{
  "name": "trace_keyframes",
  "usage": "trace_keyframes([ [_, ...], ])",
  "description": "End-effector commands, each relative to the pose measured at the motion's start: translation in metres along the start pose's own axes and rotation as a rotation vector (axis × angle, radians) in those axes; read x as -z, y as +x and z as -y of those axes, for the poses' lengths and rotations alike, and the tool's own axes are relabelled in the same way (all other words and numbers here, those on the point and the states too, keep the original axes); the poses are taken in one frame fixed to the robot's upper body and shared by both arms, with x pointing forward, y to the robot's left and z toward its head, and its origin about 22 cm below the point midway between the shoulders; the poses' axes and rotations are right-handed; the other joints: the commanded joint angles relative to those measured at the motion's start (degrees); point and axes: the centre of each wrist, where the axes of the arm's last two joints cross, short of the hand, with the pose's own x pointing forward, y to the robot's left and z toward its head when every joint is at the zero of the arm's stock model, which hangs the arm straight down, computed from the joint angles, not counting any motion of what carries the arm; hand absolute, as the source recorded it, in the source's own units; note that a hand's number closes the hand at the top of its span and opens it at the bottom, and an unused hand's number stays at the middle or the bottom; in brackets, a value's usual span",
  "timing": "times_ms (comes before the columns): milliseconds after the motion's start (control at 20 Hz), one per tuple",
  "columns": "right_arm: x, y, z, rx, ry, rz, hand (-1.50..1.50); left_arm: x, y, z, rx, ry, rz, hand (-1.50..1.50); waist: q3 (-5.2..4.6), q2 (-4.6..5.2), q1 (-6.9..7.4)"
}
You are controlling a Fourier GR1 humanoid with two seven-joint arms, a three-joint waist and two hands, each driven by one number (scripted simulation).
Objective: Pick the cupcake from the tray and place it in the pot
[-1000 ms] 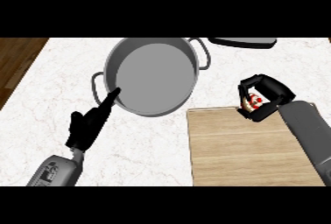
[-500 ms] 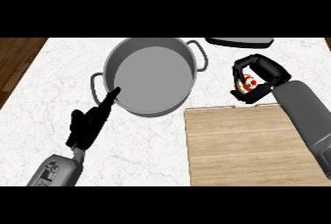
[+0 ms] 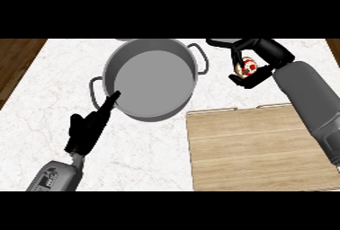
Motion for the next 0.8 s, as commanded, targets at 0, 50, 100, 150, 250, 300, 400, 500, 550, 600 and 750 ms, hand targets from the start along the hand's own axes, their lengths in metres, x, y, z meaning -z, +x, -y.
trace_keyframes([
  [0, 0.035, 0.018, 0.006, 0.0, 0.063, 0.09, 1.5, 0.003, -0.007, 0.005, -0.023, -0.032, -0.058, 0.0, -0.46, -0.02, -0.95],
  [50, 0.031, 0.015, 0.004, -0.044, 0.075, 0.084, 1.5, -0.011, -0.024, -0.001, -0.021, -0.027, -0.064, 0.0, -0.48, -0.15, -0.99],
  [100, 0.05, 0.029, 0.012, -0.054, 0.058, 0.093, 1.5, -0.001, -0.014, 0.0, -0.011, -0.018, -0.062, 0.0, -0.48, 0.01, -0.84],
  [150, 0.061, 0.036, 0.007, -0.06, 0.088, 0.099, 1.5, 0.009, -0.006, 0.011, -0.037, -0.022, -0.08, 0.0, -0.51, -0.51, -2.37],
  [250, 0.082, 0.046, -0.004, -0.082, 0.135, 0.112, 1.5, 0.0, -0.022, 0.025, -0.031, -0.015, -0.076, 0.0, -0.54, -0.39, -1.78],
  [300, 0.097, 0.059, 0.002, -0.093, 0.107, 0.091, 1.5, -0.005, -0.014, 0.019, -0.026, -0.034, -0.071, 0.0, -0.53, -0.49, -1.28],
  [400, 0.103, 0.055, -0.02, -0.146, 0.17, 0.104, 1.5, -0.01, -0.018, 0.006, -0.045, -0.007, -0.083, 0.0, -0.55, -0.62, -1.76],
  [500, 0.127, 0.081, -0.009, -0.156, 0.178, 0.091, 1.5, -0.013, -0.029, 0.026, -0.043, -0.015, -0.086, 0.0, -0.58, -0.66, -1.87],
  [550, 0.125, 0.067, -0.037, -0.189, 0.202, 0.098, 1.5, -0.002, -0.017, 0.016, -0.034, -0.01, -0.085, 0.0, -0.57, -0.37, -1.91],
  [600, 0.145, 0.085, -0.044, -0.209, 0.223, 0.088, 1.5, 0.001, -0.013, 0.013, -0.023, -0.007, -0.06, 0.0, -0.6, -0.51, -2.03],
  [750, 0.163, 0.097, -0.065, -0.277, 0.258, 0.075, 1.5, -0.009, -0.021, 0.01, -0.031, -0.026, -0.084, 0.0, -0.62, -0.56, -1.73],
])
